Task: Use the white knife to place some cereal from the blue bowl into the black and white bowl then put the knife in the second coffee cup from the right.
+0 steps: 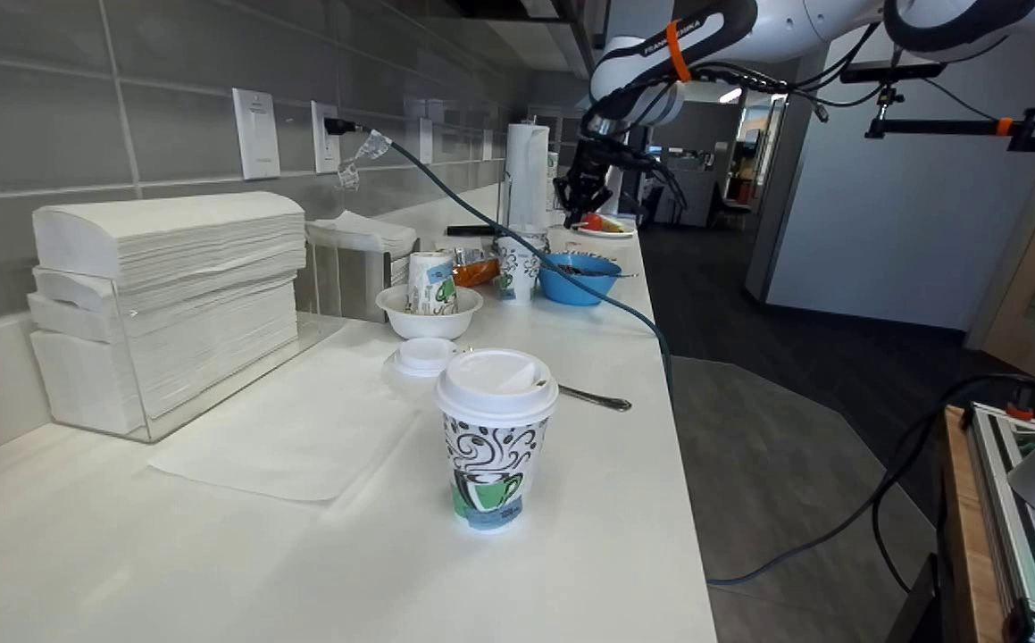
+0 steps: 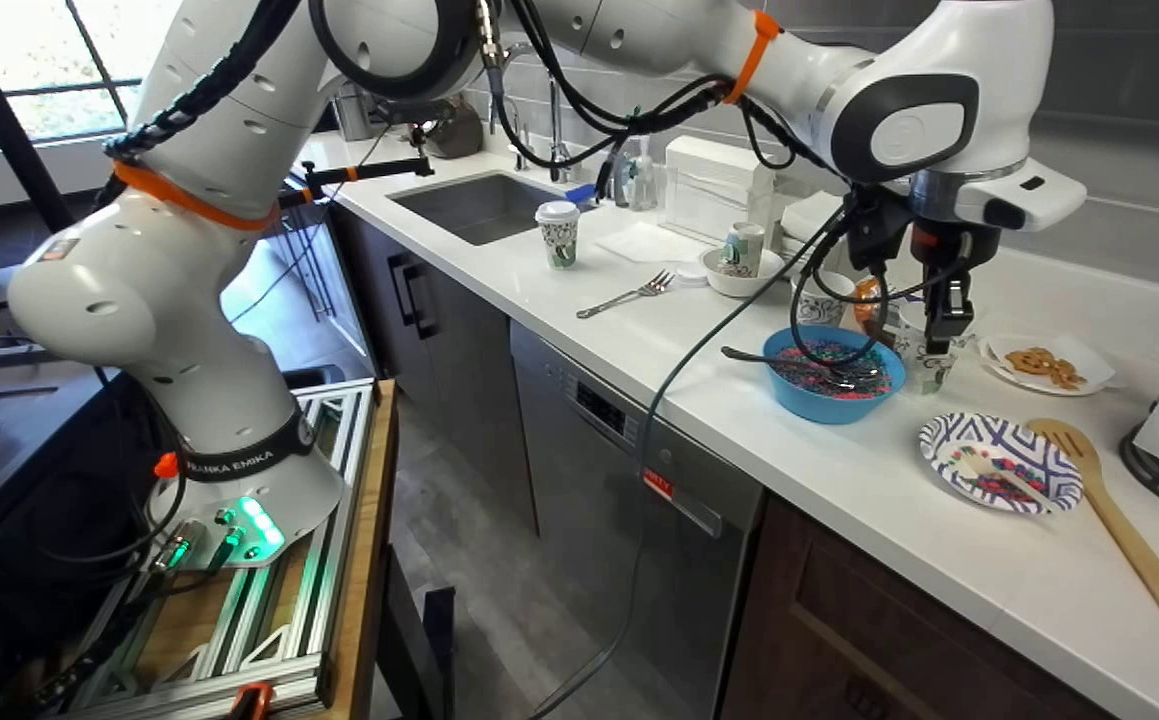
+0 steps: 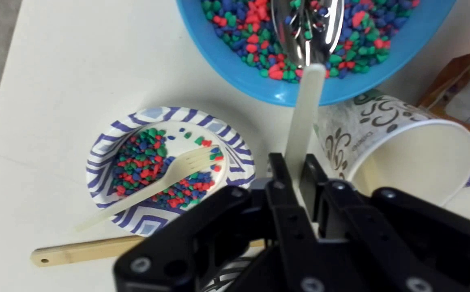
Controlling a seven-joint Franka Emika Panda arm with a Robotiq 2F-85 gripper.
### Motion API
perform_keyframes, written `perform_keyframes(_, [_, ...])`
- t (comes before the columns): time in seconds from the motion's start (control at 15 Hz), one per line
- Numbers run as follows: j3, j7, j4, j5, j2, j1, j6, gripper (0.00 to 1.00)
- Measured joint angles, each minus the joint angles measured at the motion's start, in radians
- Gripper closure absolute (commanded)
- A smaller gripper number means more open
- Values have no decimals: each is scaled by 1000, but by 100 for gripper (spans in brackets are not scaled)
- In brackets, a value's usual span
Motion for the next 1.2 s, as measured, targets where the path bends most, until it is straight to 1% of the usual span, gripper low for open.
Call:
perform_keyframes(0.27, [0, 10, -116, -4, -69, 36, 97, 97])
perform_keyframes(0.53, [-5, 46, -233, -17, -159, 56, 149, 97])
perform_keyframes(0.87, [20, 34, -352, -9, -264, 58, 154, 97])
perform_keyframes(1.07, [52, -7, -409, 28, -319, 55, 146, 97])
perform_keyframes(1.2, [75, -46, -438, 61, -351, 55, 116, 97])
